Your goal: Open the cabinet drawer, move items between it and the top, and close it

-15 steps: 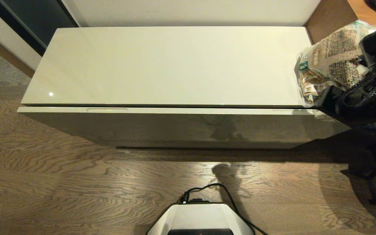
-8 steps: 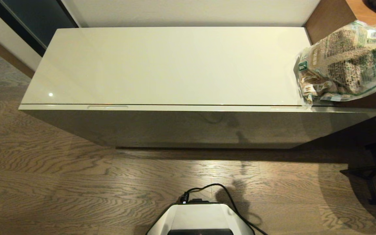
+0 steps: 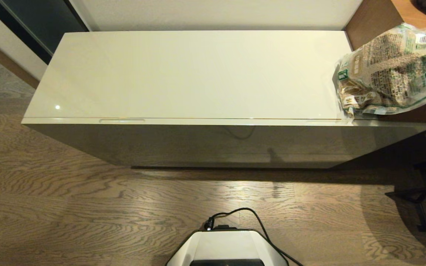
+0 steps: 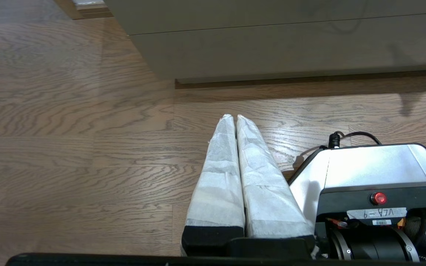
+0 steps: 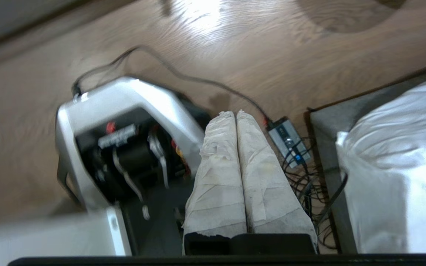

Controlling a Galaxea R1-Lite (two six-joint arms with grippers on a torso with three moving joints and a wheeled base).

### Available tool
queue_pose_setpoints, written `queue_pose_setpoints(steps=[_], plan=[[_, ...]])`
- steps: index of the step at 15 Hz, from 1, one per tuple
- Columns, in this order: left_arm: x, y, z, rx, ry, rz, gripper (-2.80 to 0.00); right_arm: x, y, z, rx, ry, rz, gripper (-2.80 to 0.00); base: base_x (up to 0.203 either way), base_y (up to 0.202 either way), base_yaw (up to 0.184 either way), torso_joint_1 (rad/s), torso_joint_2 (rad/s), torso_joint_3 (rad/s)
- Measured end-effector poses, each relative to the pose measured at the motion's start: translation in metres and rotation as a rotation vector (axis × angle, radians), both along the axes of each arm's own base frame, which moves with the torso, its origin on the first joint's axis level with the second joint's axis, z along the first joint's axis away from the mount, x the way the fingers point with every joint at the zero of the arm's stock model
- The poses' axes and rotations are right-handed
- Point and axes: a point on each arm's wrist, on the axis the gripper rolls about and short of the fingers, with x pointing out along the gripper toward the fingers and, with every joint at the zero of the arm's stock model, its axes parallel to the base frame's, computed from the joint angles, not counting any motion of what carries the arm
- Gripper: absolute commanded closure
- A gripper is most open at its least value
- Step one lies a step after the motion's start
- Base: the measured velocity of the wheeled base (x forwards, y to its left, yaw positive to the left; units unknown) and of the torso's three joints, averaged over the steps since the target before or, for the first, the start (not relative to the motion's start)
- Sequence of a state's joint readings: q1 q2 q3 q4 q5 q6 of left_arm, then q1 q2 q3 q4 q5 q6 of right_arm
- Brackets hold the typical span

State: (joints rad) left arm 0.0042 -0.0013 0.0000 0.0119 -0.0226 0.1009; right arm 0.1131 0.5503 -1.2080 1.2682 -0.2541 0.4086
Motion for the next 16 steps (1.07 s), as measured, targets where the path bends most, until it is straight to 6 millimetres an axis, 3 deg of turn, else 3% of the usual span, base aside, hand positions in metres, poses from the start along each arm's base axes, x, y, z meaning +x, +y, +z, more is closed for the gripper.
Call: queue_pose_setpoints(steps=[2,8,11,16], plan=[[0.000,0.000,0.000,0.000,0.000,0.000,0.00,-0.026,0.010,-0.025,-0.024,-0.022,0.060,0.00,0.000,0.000,0.000,0.000,0.00,0.000],[0.000,0.000,0.000,0.001,0.000,-0.001,0.00,-0.045,0.012,-0.095,-0.094,-0.159,0.168,0.00,0.000,0.000,0.000,0.000,0.00,0.000],[0.000,0.000,0.000,0.000,0.000,0.000,0.00,-0.037,0.013,-0.107,-0.146,-0.344,0.209,0.00,0.000,0.000,0.000,0.000,0.00,0.000],[0.000,0.000,0.000,0.000,0.000,-0.002,0.00,-0.012,0.013,-0.115,-0.162,-0.497,0.208,0.00,0.000,0.000,0.000,0.000,0.00,0.000]])
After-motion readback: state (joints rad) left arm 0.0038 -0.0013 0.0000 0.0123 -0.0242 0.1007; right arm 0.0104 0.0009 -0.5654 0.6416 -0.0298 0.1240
